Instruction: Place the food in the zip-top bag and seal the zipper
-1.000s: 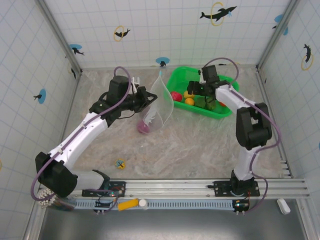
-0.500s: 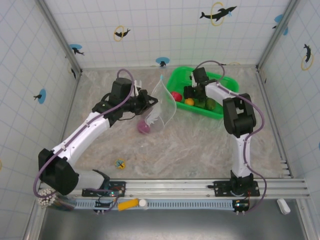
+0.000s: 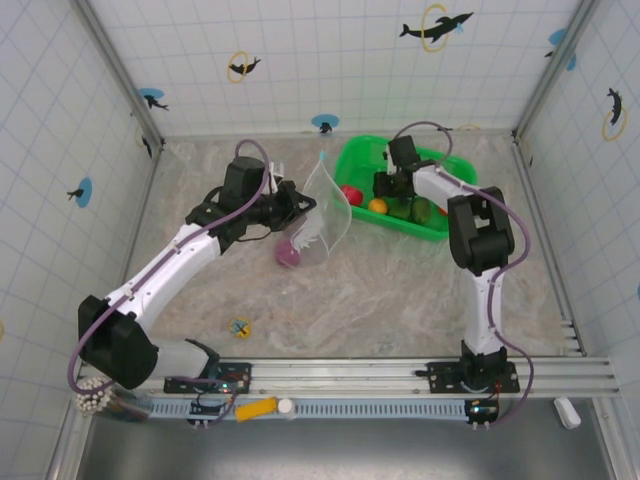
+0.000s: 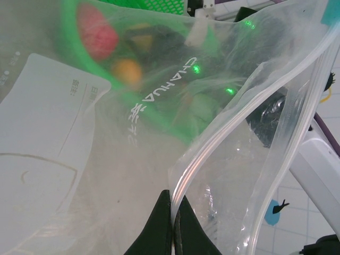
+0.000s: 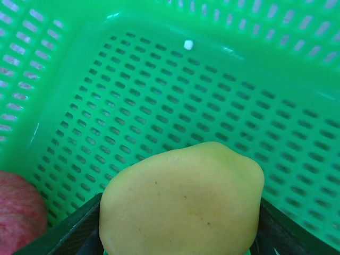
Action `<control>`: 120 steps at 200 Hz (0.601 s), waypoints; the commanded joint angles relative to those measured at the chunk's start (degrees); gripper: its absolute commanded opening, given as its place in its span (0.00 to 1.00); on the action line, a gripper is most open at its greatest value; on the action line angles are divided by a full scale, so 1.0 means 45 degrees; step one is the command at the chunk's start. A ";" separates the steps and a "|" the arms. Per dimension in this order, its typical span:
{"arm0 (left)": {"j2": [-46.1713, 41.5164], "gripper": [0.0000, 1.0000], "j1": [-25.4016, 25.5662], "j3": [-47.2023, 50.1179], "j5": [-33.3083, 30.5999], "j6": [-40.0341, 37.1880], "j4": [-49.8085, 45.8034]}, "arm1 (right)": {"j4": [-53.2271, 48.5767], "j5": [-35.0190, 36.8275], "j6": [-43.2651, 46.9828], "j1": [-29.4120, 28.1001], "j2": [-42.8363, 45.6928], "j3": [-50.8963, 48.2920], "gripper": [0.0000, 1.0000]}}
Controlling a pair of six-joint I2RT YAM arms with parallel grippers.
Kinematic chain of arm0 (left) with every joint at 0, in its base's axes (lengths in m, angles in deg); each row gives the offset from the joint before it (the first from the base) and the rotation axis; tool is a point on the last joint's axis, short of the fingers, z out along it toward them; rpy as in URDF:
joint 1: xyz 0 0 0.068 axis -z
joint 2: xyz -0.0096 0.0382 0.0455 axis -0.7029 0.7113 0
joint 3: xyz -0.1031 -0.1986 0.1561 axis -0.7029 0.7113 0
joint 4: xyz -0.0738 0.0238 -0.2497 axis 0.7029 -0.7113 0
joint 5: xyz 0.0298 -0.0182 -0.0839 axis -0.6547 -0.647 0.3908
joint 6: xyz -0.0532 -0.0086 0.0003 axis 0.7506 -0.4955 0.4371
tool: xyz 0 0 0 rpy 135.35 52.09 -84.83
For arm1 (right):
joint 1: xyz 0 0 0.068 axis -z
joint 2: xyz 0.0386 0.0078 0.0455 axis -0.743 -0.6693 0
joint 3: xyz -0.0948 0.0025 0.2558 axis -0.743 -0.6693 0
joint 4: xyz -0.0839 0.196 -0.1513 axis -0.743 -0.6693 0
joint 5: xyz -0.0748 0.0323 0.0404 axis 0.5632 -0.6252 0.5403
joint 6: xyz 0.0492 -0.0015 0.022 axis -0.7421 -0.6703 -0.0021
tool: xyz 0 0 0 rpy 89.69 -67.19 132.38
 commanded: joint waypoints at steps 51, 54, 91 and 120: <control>-0.0380 0.00 -0.0085 -0.0094 -0.0277 0.0262 0.0131 | 0.1052 -0.0209 -0.0178 0.0376 0.2953 -0.1112 0.63; -0.0395 0.00 -0.0094 -0.0085 -0.0280 0.0275 0.0120 | 0.1091 -0.0207 -0.0195 0.0371 0.3057 -0.1173 0.63; -0.0637 0.00 -0.0100 0.0043 -0.0431 0.0397 0.0174 | 0.1563 -0.0558 -0.0551 0.0363 0.4725 -0.2096 0.63; -0.0698 0.00 -0.0095 -0.0265 -0.0390 0.0440 0.0150 | 0.2596 -0.1696 -0.1338 0.0226 0.7031 -0.3573 0.63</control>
